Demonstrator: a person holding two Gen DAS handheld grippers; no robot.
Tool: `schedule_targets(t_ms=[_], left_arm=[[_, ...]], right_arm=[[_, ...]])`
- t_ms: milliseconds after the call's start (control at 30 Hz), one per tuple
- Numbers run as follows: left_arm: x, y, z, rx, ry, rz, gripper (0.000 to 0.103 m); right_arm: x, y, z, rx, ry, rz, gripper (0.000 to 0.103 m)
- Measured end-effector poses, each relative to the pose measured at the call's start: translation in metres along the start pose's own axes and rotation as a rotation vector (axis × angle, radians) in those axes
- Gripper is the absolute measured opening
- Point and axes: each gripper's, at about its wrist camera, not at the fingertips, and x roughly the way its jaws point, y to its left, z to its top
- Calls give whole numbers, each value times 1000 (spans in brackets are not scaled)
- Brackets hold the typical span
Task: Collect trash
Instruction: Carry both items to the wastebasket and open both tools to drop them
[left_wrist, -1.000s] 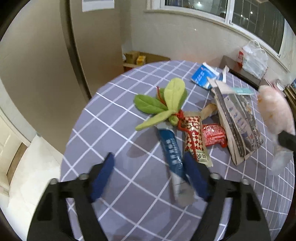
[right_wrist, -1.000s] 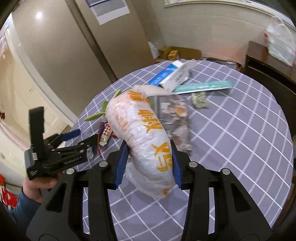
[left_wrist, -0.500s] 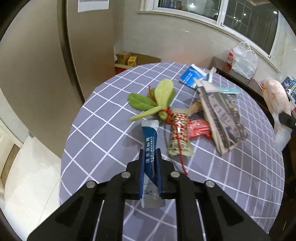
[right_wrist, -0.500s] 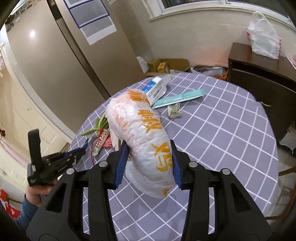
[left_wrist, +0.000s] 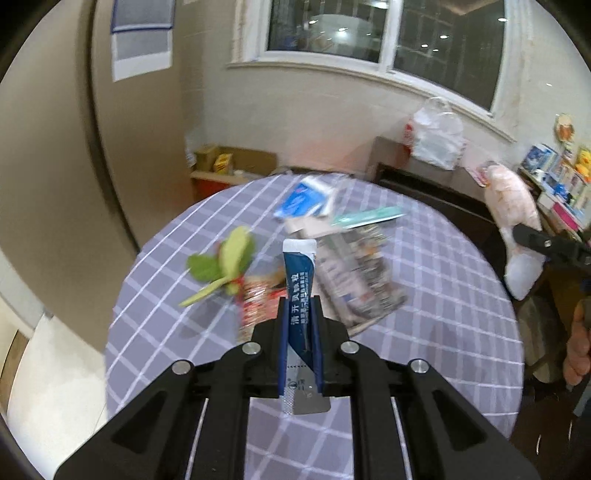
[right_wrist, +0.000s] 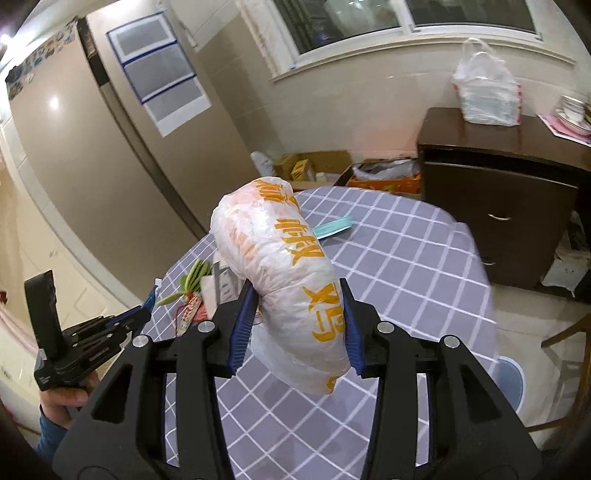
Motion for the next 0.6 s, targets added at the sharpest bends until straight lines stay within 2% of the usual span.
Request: schedule_targets(t_ms=[233, 600], left_arm=[[2, -67, 25, 82, -47, -115, 11], [13, -167, 47, 193, -64, -299, 11]], right_arm=[[-35, -38, -1, 59, -58, -69, 42], [-104, -106, -8, 164, -165, -220, 42]])
